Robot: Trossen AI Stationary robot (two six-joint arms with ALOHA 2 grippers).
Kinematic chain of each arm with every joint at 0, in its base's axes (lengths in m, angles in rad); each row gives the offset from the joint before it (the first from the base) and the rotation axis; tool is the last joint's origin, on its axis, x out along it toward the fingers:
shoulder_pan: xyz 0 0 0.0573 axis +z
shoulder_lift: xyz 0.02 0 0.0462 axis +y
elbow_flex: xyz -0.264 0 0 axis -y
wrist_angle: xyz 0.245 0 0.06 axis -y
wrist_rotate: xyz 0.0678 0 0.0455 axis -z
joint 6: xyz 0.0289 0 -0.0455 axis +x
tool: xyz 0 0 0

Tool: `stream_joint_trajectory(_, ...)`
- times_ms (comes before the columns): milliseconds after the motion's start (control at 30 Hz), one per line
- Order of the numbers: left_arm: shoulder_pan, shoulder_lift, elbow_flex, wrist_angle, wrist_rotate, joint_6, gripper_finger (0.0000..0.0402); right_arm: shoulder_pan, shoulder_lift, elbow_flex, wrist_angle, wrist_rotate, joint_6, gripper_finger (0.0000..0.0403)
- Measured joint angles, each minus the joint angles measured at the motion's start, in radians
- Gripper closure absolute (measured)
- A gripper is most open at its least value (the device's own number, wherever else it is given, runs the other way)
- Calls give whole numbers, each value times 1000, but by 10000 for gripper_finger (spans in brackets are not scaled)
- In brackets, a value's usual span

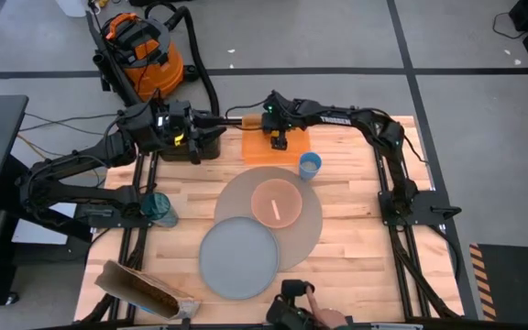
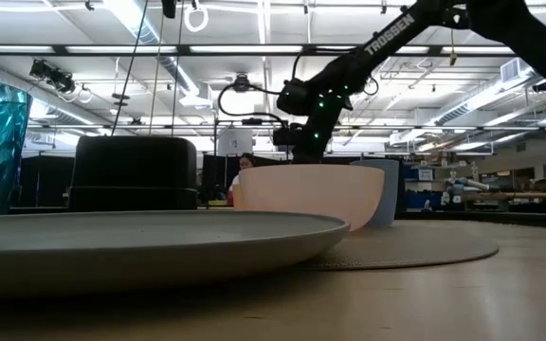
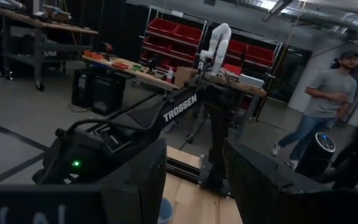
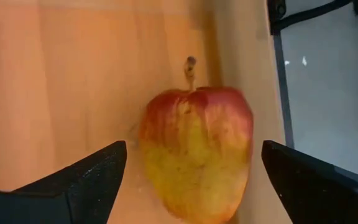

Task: Arrange a breakfast setting
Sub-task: Put the apple on the gray placemat

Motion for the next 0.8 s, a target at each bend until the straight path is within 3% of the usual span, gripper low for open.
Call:
stream_joint_trajectory(133, 0, 0, 0, 2, -4, -4, 235, -13, 3, -1, -19, -92, 1, 24)
stream_joint_trajectory(400, 0, 0, 0, 3, -5, 2, 235, -6, -41, -1, -94, -171, 1, 25)
stream_joint_trajectory(667, 0, 0, 0, 2, -5, 4, 235, 7, -41, -1, -76, -134, 119, 25)
stream_joint_trajectory(800, 0, 0, 0, 2, -5, 3, 235, 8, -41, -1, -50, -70, 342, 25)
